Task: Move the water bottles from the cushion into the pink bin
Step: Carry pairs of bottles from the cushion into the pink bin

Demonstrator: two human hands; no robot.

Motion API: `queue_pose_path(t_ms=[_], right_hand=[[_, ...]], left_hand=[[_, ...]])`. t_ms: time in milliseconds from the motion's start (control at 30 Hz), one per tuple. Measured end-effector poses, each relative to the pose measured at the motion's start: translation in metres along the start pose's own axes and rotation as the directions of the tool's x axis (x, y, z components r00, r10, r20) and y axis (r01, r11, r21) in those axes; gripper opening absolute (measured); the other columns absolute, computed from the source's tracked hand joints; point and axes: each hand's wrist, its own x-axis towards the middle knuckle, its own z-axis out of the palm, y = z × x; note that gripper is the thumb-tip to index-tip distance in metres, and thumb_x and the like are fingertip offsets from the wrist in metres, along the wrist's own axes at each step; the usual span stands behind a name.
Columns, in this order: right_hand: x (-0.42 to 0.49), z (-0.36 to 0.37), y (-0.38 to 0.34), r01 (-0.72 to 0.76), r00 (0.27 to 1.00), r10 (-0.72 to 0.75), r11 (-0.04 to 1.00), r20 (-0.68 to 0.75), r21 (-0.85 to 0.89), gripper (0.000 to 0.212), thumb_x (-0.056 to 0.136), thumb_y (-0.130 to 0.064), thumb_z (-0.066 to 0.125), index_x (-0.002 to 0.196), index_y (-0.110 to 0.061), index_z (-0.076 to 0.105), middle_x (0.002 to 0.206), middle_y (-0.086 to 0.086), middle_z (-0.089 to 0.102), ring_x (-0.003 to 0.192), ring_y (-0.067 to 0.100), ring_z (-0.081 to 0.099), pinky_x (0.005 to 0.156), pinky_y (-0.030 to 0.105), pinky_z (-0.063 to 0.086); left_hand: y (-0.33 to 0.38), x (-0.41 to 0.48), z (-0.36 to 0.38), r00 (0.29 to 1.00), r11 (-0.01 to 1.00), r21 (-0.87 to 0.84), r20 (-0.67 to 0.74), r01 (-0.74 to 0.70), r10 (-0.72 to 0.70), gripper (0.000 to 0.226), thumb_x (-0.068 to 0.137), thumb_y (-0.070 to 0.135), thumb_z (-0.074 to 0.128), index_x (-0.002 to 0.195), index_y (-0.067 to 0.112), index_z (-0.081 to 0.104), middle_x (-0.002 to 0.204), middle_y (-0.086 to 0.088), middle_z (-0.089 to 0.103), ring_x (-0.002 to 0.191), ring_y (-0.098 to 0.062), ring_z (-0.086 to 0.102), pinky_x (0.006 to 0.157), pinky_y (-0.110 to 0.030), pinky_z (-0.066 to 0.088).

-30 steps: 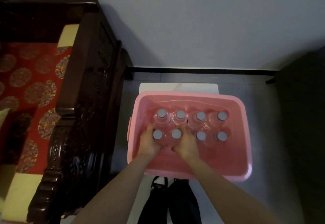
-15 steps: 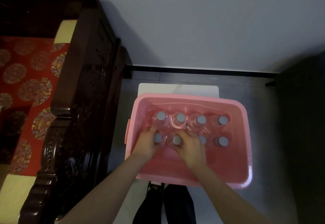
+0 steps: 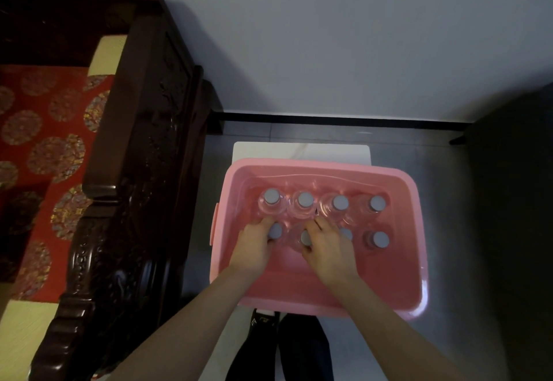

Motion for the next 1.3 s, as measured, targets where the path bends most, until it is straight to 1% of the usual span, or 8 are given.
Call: queue_pose_path(t_ms=[133, 267, 433, 567, 800, 867, 1067, 1300], right_hand=[[0.002, -0.003, -0.001, -0.001, 1.0, 0.002, 0.995, 0.016, -0.096, 0.026, 0.063, -0.019, 0.078, 0.086, -0.012, 0.067, 0.084, 0.001, 0.068, 0.092, 0.028, 0.061, 0.061, 0.036, 0.05], [0.007, -0.009, 0.0, 0.024, 0.98, -0.003, 0.994, 0.198, -0.103, 0.038, 0.08, -0.032, 0.063, 0.115, -0.02, 0.059, 0.114, -0.002, 0.061, 0.116, 0.023, 0.047, 0.092, 0.037, 0.038], [0.02, -0.064, 0.005, -0.015, 0.997, 0.006, 0.991, 0.071, 0.132, 0.048, 0.073, -0.043, 0.069, 0.117, -0.023, 0.062, 0.11, -0.001, 0.061, 0.108, 0.024, 0.052, 0.087, 0.038, 0.044], [0.041, -0.125, -0.003, 0.062, 0.987, -0.034, 0.982, -0.155, 0.179, 0.046, 0.081, -0.042, 0.068, 0.119, -0.016, 0.062, 0.119, 0.005, 0.062, 0.111, 0.027, 0.052, 0.091, 0.04, 0.045], [0.065, -0.219, -0.076, 0.276, 0.904, -0.186, 0.942, -0.384, 0.193, 0.047, 0.09, -0.043, 0.059, 0.128, -0.016, 0.059, 0.136, 0.008, 0.055, 0.127, 0.028, 0.044, 0.106, 0.045, 0.037], [0.063, -0.237, -0.108, 0.334, 0.89, -0.246, 0.925, -0.383, 0.181, 0.048, 0.091, -0.044, 0.057, 0.131, -0.018, 0.057, 0.14, 0.007, 0.052, 0.131, 0.027, 0.04, 0.108, 0.044, 0.035], [0.033, -0.247, -0.233, 0.525, 0.82, -0.459, 0.841, -0.341, 0.131, 0.058, 0.088, -0.046, 0.058, 0.14, -0.023, 0.046, 0.147, 0.004, 0.043, 0.136, 0.024, 0.031, 0.112, 0.042, 0.029], [-0.042, -0.183, -0.41, 0.675, 0.727, -0.614, 0.72, -0.307, 0.159, 0.064, 0.086, -0.051, 0.057, 0.143, -0.026, 0.04, 0.149, 0.002, 0.042, 0.139, 0.019, 0.028, 0.114, 0.039, 0.026]], left_hand=[[-0.002, 0.0, -0.001, 1.0, 1.0, -0.018, 0.005, -0.003, 0.003, 0.034, 0.078, -0.005, 0.059, 0.109, 0.009, 0.061, 0.104, -0.011, 0.068, 0.096, -0.027, 0.064, 0.081, -0.041, 0.051], [0.006, 0.004, -0.012, 0.997, 1.0, 0.01, 0.077, -0.002, 0.001, 0.035, 0.079, 0.011, 0.068, 0.112, 0.011, 0.058, 0.107, -0.012, 0.067, 0.097, -0.03, 0.063, 0.08, -0.041, 0.051], [0.039, 0.014, -0.059, 0.986, 0.998, -0.014, 0.153, -0.06, 0.061, 0.039, 0.078, 0.022, 0.073, 0.114, 0.011, 0.061, 0.105, -0.006, 0.07, 0.1, -0.024, 0.065, 0.087, -0.032, 0.05], [0.075, 0.009, -0.123, 0.988, 0.987, -0.082, -0.091, -0.135, 0.128, 0.031, 0.084, 0.022, 0.069, 0.111, 0.009, 0.064, 0.109, -0.006, 0.069, 0.103, -0.018, 0.064, 0.083, -0.014, 0.04], [0.099, -0.05, -0.24, 0.876, 0.979, -0.036, -0.453, -0.201, 0.164, 0.043, 0.089, 0.025, 0.063, 0.13, 0.012, 0.055, 0.134, -0.007, 0.057, 0.133, -0.022, 0.043, 0.106, -0.023, 0.028], [0.091, -0.077, -0.271, 0.831, 0.982, -0.026, -0.537, -0.188, 0.145, 0.046, 0.089, 0.023, 0.063, 0.133, 0.013, 0.053, 0.138, -0.007, 0.054, 0.137, -0.026, 0.038, 0.114, -0.034, 0.027], [0.021, -0.193, -0.352, 0.681, 0.995, -0.04, -0.732, -0.087, 0.03, 0.059, 0.09, 0.029, 0.061, 0.145, 0.024, 0.037, 0.151, -0.004, 0.037, 0.144, -0.017, 0.021, 0.111, -0.029, 0.02], [-0.112, -0.374, -0.396, 0.541, 0.993, -0.097, -0.833, 0.064, -0.116, 0.066, 0.092, 0.035, 0.058, 0.149, 0.03, 0.024, 0.157, 0.006, 0.026, 0.145, -0.017, 0.02, 0.11, -0.035, 0.031]])
